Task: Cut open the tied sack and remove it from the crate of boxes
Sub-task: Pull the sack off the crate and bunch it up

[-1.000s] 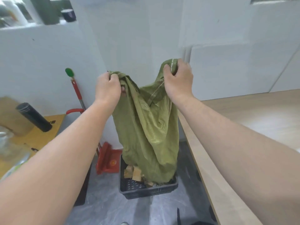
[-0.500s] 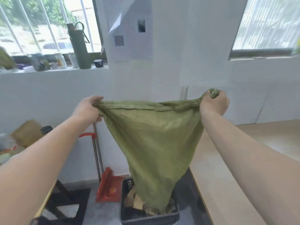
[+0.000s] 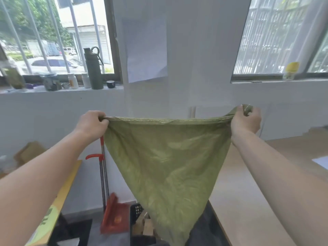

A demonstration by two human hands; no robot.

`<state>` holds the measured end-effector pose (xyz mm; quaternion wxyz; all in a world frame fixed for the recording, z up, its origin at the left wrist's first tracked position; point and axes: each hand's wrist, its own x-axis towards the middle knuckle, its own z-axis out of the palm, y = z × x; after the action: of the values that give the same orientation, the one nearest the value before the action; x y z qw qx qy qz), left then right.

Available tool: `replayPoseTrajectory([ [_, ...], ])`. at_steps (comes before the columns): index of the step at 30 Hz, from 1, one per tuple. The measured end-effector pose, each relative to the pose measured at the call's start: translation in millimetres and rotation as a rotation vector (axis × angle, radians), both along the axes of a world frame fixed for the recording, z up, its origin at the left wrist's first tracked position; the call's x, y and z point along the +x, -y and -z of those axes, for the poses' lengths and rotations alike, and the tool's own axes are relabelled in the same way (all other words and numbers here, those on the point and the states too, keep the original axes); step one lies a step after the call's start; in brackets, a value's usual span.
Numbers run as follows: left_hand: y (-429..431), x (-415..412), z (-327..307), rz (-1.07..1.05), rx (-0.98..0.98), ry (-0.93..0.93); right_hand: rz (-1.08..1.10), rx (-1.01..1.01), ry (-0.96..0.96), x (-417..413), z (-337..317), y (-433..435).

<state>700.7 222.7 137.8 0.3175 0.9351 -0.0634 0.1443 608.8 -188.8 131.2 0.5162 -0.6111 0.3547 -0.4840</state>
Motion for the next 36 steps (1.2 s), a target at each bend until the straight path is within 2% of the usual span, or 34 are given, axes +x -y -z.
replayPoseTrajectory([
  [4, 7.4, -24.4, -20.2, 0.081, 0.041, 0.038, -0.130, -0.072, 0.064, -20.7, -18.0, 11.8],
  [9, 24.8, -62.0, -40.0, 0.208, 0.038, 0.145, -0.540, 0.013, 0.158, -44.2, -40.2, 38.7],
  [12, 58.4, -82.9, -52.2, 0.320, 0.043, 0.147, -0.824, 0.024, 0.119, -50.8, -54.5, 39.0],
  [15, 100.8, -104.1, -64.9, 0.452, 0.037, 0.156, -1.076, -0.053, 0.012, -53.3, -67.1, 15.2],
  [18, 138.4, -123.4, -69.8, 0.562, -0.019, 0.117, -1.256, -0.146, -0.098, -52.5, -72.9, -17.5],
  [21, 161.3, -132.7, -67.5, 0.632, -0.117, 0.084, -1.386, -0.142, -0.068, -51.2, -71.7, -45.7],
  [25, 164.7, -134.4, -59.9, 0.611, -0.219, 0.112, -1.447, -0.080, -0.023, -50.4, -68.9, -66.5],
  [28, 162.8, -140.8, -55.9, 0.578, -0.445, 0.068, -1.397, -0.036, -0.007, -49.1, -70.9, -72.1],
  [30, 160.3, -139.6, -54.5, 0.514, -0.525, 0.106, -1.384, -0.018, 0.001, -45.9, -70.5, -71.8],
  [32, 157.4, -133.3, -54.7, 0.433, -0.573, 0.145, -1.329, -0.072, 0.013, -42.8, -68.8, -70.7],
  [36, 154.3, -118.7, -56.6, 0.351, -0.696, 0.160, -1.200, -0.303, -0.029, -37.3, -59.1, -66.8],
])
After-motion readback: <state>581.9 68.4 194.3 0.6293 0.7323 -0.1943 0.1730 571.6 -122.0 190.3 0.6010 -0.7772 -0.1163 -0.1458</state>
